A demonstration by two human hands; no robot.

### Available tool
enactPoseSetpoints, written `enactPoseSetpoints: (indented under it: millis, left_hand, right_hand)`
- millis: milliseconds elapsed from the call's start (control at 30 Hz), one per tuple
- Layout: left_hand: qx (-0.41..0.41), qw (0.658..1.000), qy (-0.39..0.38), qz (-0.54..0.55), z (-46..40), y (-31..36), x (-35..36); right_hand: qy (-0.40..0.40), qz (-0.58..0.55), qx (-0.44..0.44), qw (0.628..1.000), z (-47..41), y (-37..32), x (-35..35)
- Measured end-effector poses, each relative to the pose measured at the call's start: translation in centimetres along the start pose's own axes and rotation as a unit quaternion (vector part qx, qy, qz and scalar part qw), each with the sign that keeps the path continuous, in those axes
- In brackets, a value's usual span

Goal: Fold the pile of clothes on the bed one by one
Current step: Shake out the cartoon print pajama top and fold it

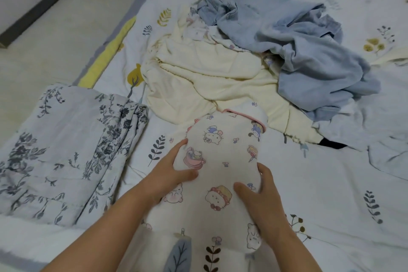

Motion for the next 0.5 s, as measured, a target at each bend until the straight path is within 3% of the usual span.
enactPoseSetpoints:
  millis: [300,500]
  left_hand:
    - [0.076,0.996,0.048,-0.007,7.6,5.7,0.6]
    - [0.084,0.993,0.086,0.018,12.5,7.3,-1.9]
  right_hand:
    - [-0.007,0.029,-0.081,0.996,5.8,-4.9,-1.2]
    - [-0.037,0.046,-0.121,0.991,8.3,-8.4,1.4]
Point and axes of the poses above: each hand's wrist, its own z-axis away from the middle knuckle, its own x-axis out of the palm, y = z × x, the point moved 2 cm from there along -z, towards the middle knuckle, and after that the axes turned 7 degrees about -y, right-handed, at the moved point
